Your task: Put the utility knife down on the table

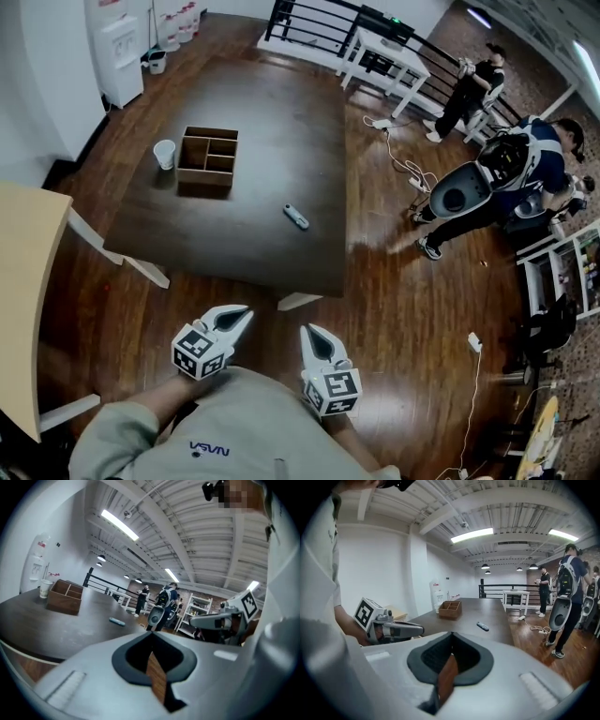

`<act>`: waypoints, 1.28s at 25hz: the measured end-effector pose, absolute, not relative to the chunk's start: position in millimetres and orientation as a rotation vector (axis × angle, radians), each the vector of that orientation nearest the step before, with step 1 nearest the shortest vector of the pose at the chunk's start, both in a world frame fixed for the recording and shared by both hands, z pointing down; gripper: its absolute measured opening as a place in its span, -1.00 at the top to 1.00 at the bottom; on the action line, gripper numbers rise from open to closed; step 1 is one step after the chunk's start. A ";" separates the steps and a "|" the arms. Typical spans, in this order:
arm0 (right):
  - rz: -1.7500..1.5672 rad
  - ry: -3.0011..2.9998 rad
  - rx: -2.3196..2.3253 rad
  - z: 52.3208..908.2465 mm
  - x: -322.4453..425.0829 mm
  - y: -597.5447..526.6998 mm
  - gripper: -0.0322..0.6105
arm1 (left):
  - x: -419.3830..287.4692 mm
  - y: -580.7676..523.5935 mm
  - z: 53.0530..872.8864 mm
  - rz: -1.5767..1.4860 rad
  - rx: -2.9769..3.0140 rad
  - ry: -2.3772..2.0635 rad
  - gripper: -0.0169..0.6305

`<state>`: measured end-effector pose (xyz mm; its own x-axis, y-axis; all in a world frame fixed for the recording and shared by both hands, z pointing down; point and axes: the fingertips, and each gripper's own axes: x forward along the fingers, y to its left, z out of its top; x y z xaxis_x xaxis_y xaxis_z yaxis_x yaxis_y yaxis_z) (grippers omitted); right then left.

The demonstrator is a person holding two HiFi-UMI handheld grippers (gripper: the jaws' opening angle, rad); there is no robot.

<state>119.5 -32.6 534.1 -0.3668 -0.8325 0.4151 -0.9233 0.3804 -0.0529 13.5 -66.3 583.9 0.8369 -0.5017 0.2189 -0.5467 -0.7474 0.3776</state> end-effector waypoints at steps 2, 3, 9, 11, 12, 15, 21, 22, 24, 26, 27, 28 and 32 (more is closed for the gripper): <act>0.394 -2.355 1.535 532.1 130.7 -5.0 0.89 | 42.4 -37.7 574.7 0.119 2.615 -0.747 0.94; 0.396 -2.360 1.531 535.0 137.1 9.3 0.89 | 55.0 -21.2 572.5 0.106 2.624 -0.736 0.94; 0.318 -2.414 1.483 542.9 154.8 74.7 0.89 | 72.9 64.3 561.6 0.178 2.716 -0.796 0.94; 0.327 -2.449 1.485 539.6 152.2 89.7 0.89 | 63.8 85.4 549.8 0.210 2.726 -0.850 0.94; 0.338 -2.461 1.487 537.1 151.8 98.0 0.89 | 61.0 96.3 544.8 0.221 2.725 -0.876 0.94; 0.345 -2.480 1.490 527.7 157.0 124.6 0.89 | 65.4 126.2 541.7 0.239 2.712 -0.921 0.94; 0.296 -2.536 1.477 521.7 153.1 148.8 0.89 | 83.3 169.8 544.4 0.278 2.851 -0.861 0.95; 0.290 -2.545 1.462 521.2 150.0 151.5 0.89 | 85.3 175.1 543.0 0.279 2.859 -0.858 0.94; 0.269 -2.558 1.440 520.6 144.4 157.1 0.89 | 86.5 180.4 535.4 0.258 2.844 -0.886 0.95; 0.255 -2.560 1.443 520.5 143.3 161.8 0.89 | 82.7 182.5 536.2 0.254 2.835 -0.921 0.94; 0.243 -2.562 1.451 519.0 143.3 163.9 0.89 | 79.0 183.8 541.7 0.270 2.845 -0.929 0.95; 0.218 -2.567 1.457 516.5 143.1 166.1 0.89 | 76.1 184.9 545.7 0.281 2.855 -0.936 0.95; 0.138 -2.568 1.453 513.0 143.4 172.1 0.89 | 82.4 181.6 524.9 0.176 2.834 -0.994 0.95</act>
<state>143.4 172.1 513.0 -0.5028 -0.8391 0.2078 -0.8565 0.5160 0.0111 82.4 181.6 524.9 0.7758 -0.6120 0.1533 -0.6275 -0.7738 0.0864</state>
